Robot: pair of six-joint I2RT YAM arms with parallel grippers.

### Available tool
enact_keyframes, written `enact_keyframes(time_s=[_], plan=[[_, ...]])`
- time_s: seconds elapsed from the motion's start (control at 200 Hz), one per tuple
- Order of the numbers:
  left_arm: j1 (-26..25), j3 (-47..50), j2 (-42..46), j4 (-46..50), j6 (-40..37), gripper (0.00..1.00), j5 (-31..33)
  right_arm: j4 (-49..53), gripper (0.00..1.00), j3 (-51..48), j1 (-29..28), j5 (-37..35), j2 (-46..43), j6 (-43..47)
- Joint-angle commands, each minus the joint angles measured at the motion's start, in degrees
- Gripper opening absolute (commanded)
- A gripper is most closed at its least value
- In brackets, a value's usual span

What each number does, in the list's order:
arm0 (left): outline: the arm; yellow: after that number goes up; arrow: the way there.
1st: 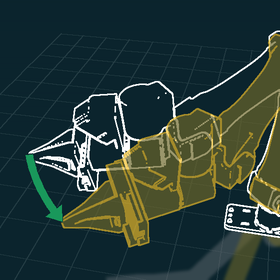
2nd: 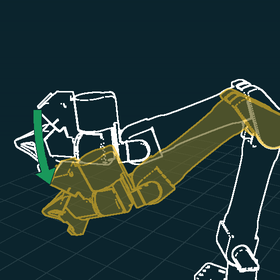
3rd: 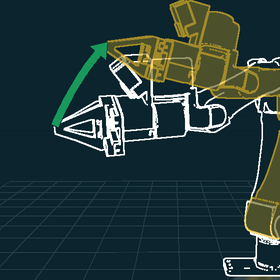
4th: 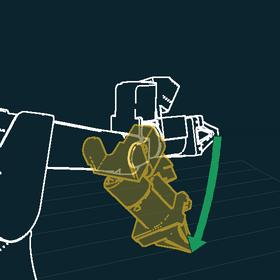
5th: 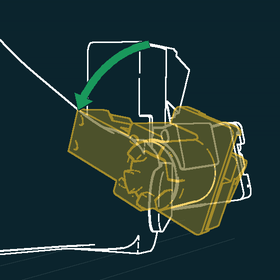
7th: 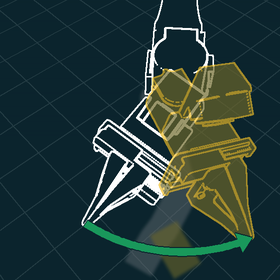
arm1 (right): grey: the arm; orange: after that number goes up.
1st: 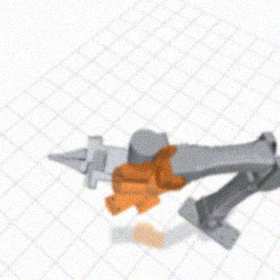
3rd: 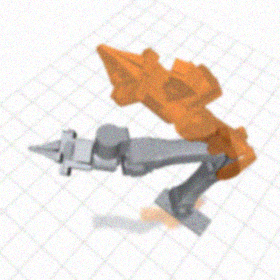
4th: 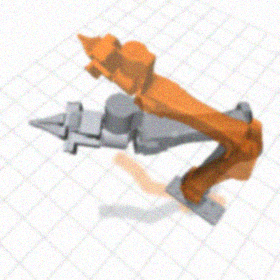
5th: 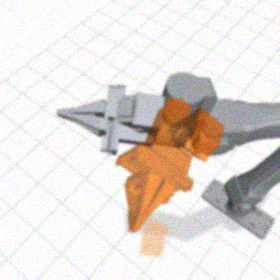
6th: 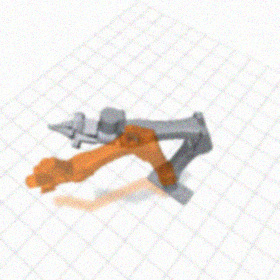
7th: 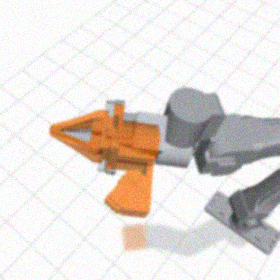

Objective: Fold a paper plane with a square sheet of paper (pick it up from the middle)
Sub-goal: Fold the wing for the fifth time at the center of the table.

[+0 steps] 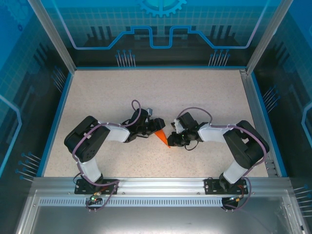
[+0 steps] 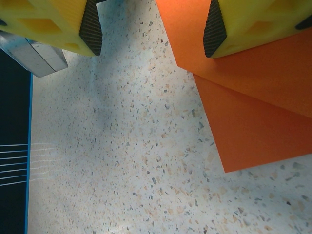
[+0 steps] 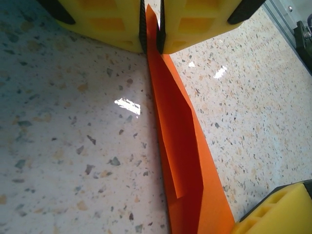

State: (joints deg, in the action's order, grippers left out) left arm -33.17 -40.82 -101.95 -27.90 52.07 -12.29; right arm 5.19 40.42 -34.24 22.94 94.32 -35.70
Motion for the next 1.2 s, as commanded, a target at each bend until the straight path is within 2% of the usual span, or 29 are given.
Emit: enact_keyframes(time_s=[0.0, 0.335, 0.755, 0.965, 1.195], plan=[[1.04, 0.16, -1.77, 6.47, -2.06, 0.61, 1.84, 2.91, 0.17, -0.51, -0.72, -0.13, 2.07, 0.84], [1.00, -0.05, -1.85, 6.95, -2.15, 0.61, 1.53, 5.29, 0.20, 0.76, -0.74, 0.25, -2.41, 1.97], [1.02, -0.01, -2.07, 6.81, -1.97, 0.61, 1.16, 5.18, 0.21, 3.29, -0.74, 0.75, -1.29, 2.09], [1.01, -0.22, -2.24, 6.87, -1.97, 0.61, 1.03, 5.12, 0.14, 3.45, -0.74, 1.16, 0.17, 2.30], [1.02, -0.47, -2.14, 7.06, -2.01, 0.61, 0.91, 4.21, 0.12, 1.99, -0.74, 1.32, 1.65, 1.96]])
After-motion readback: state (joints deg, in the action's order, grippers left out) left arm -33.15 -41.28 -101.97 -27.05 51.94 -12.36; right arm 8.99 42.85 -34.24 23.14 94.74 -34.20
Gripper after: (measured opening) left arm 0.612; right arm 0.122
